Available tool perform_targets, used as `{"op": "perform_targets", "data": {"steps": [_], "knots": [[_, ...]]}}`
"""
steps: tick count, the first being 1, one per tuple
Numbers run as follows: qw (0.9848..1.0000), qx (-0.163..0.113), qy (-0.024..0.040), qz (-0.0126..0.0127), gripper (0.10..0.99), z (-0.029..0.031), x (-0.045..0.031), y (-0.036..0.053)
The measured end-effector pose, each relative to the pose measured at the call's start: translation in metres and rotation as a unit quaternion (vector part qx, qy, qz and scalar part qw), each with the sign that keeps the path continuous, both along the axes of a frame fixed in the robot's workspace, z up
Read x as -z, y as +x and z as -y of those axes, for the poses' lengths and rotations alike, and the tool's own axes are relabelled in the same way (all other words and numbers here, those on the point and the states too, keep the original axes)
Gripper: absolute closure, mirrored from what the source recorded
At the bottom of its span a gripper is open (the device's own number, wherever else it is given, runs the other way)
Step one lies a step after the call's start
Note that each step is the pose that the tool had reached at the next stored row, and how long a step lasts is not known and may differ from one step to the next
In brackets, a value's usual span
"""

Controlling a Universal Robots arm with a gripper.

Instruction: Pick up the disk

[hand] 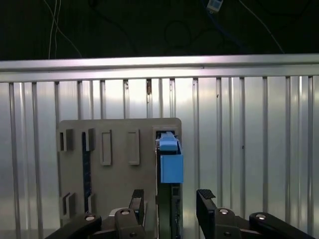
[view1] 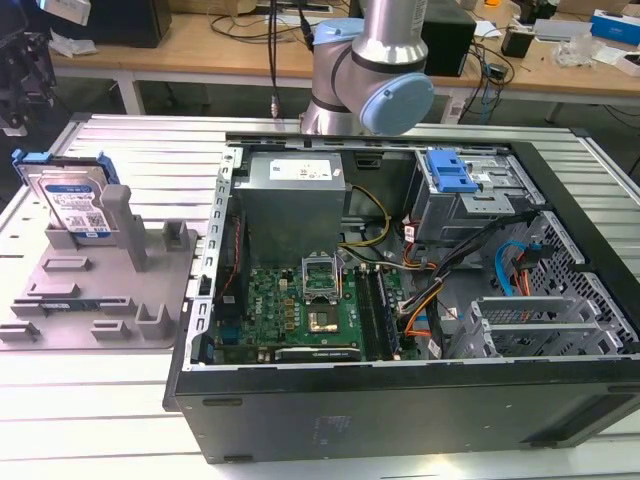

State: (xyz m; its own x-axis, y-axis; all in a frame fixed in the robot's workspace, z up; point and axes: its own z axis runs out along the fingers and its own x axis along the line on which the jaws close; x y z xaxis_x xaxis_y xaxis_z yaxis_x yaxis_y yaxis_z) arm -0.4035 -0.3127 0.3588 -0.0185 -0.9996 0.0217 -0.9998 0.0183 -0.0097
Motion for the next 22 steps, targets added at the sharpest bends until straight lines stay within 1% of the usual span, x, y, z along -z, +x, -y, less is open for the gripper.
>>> {"op": "perform_targets", "data": {"steps": [2, 4, 6, 9, 16, 22], "knots": [[1.0000, -0.001, 0.0011, -0.0008, 0.545, 0.0001, 0.0010, -0.0025], [1.0000, -0.002, 0.0024, -0.0011, 0.545, 0.0000, 0.0019, -0.0036], [1.0000, -0.005, 0.0055, -0.0017, 0.545, 0.0000, 0.0035, -0.0055], [0.9999, -0.007, 0.0071, -0.0025, 0.545, 0.0000, 0.0048, -0.0067], [0.9999, -0.010, 0.0076, -0.0055, 0.545, 0.0001, 0.0090, -0.0090], [0.9999, -0.012, 0.0076, -0.0089, 0.545, 0.0000, 0.0128, -0.0100]]}}
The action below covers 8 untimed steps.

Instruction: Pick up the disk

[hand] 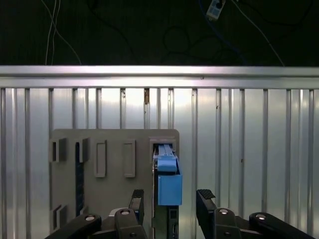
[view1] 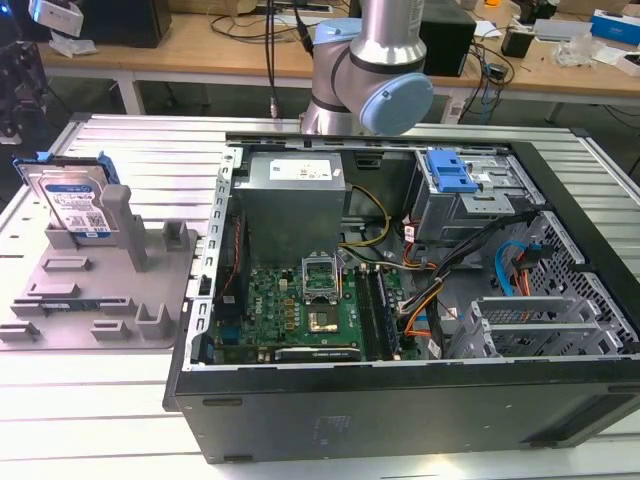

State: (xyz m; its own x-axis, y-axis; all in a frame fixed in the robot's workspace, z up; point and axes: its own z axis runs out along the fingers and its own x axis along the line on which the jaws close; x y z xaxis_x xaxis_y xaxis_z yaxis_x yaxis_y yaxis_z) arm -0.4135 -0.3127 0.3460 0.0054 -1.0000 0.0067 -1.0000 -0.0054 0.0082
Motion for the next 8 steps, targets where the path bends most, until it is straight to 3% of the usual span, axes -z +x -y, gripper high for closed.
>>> {"op": "perform_targets", "data": {"steps": [8], "knots": [[1.0000, -0.002, -0.0002, -0.0031, 0.545, 0.0002, 0.0050, 0.0001]]}}
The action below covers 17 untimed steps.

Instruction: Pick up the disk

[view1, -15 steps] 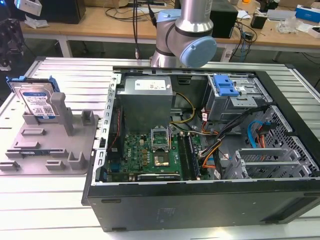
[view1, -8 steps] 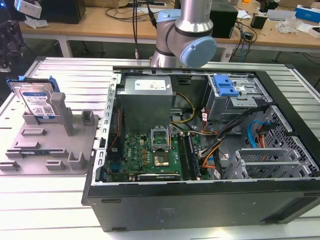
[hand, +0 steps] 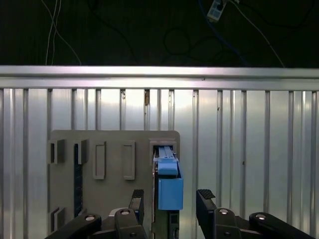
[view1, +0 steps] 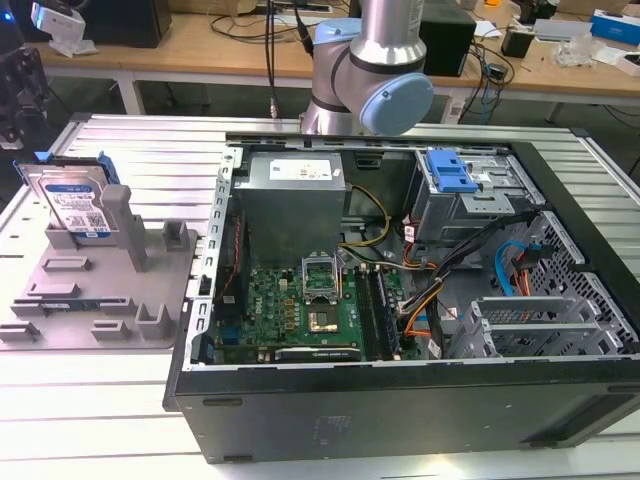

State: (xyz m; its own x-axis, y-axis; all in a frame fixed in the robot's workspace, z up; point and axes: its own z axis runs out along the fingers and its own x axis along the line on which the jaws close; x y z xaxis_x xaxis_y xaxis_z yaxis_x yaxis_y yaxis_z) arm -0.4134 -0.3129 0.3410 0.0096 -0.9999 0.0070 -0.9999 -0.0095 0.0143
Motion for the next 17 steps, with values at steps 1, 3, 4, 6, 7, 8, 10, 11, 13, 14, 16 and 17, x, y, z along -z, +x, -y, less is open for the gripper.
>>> {"op": "perform_targets", "data": {"steps": [1, 3, 4, 6, 7, 8, 10, 11, 13, 14, 16, 17], "knots": [[1.0000, 0.000, 0.0000, 0.0001, 0.545, 0.0000, 0.0001, 0.0000], [1.0000, 0.000, 0.0000, 0.0001, 0.545, 0.0000, 0.0003, 0.0000], [1.0000, 0.000, 0.0000, 0.0001, 0.545, 0.0000, 0.0007, 0.0000], [1.0000, 0.000, 0.0000, 0.0002, 0.545, 0.0002, 0.0017, 0.0001], [1.0000, 0.000, 0.0000, 0.0002, 0.545, 0.0002, 0.0023, 0.0000], [1.0000, 0.000, 0.0000, 0.0001, 0.545, 0.0003, 0.0034, 0.0000], [1.0000, 0.000, 0.0000, 0.0001, 0.545, 0.0004, 0.0062, 0.0000], [1.0000, 0.000, 0.0000, 0.0001, 0.545, 0.0003, 0.0069, 0.0000], [1.0000, 0.000, 0.0000, 0.0001, 0.545, 0.0006, 0.0087, 0.0000], [1.0000, 0.000, 0.0000, 0.0001, 0.545, 0.0007, 0.0097, -0.0001], [1.0000, 0.000, 0.0000, 0.0001, 0.545, 0.0007, 0.0121, -0.0003], [1.0000, 0.000, 0.0000, 0.0001, 0.545, 0.0008, 0.0129, -0.0004]]}}
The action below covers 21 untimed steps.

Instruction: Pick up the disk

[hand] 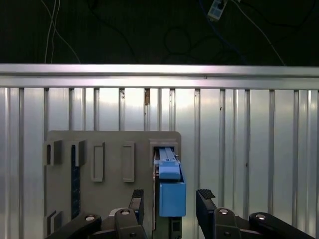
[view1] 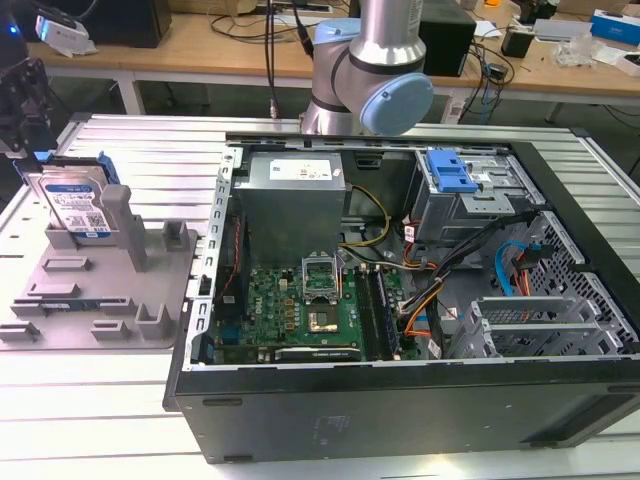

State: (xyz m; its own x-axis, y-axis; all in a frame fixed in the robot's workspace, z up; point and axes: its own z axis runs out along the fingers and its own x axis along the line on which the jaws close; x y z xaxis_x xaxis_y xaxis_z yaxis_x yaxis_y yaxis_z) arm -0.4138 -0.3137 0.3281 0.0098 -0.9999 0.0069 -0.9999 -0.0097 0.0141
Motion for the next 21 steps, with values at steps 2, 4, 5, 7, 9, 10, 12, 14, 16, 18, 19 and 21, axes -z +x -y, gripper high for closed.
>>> {"op": "perform_targets", "data": {"steps": [2, 4, 5, 7, 9, 10, 12, 14, 16, 18, 19, 21], "knots": [[1.0000, 0.000, 0.0000, -0.0001, 0.545, 0.0000, 0.0025, -0.0013], [1.0000, 0.000, 0.0000, 0.0000, 0.545, 0.0000, 0.0044, -0.0019], [1.0000, 0.000, 0.0000, 0.0000, 0.545, 0.0000, 0.0053, -0.0021], [1.0000, 0.000, 0.0000, -0.0001, 0.545, 0.0000, 0.0063, -0.0021], [1.0000, 0.000, 0.0000, 0.0001, 0.545, -0.0001, 0.0077, -0.0021], [1.0000, 0.000, 0.0000, 0.0000, 0.545, -0.0001, 0.0085, -0.0021], [1.0000, 0.000, 0.0000, 0.0000, 0.545, -0.0001, 0.0103, -0.0021], [1.0000, 0.000, 0.0000, 0.0000, 0.545, 0.0000, 0.0117, -0.0021], [1.0000, 0.000, 0.0000, 0.0000, 0.545, -0.0001, 0.0129, -0.0021], [1.0000, 0.000, 0.0000, 0.0000, 0.545, 0.0000, 0.0145, -0.0021], [1.0000, 0.000, 0.0000, 0.0000, 0.545, 0.0000, 0.0150, -0.0021], [1.0000, 0.000, 0.0000, 0.0000, 0.545, -0.0001, 0.0164, -0.0021]]}}
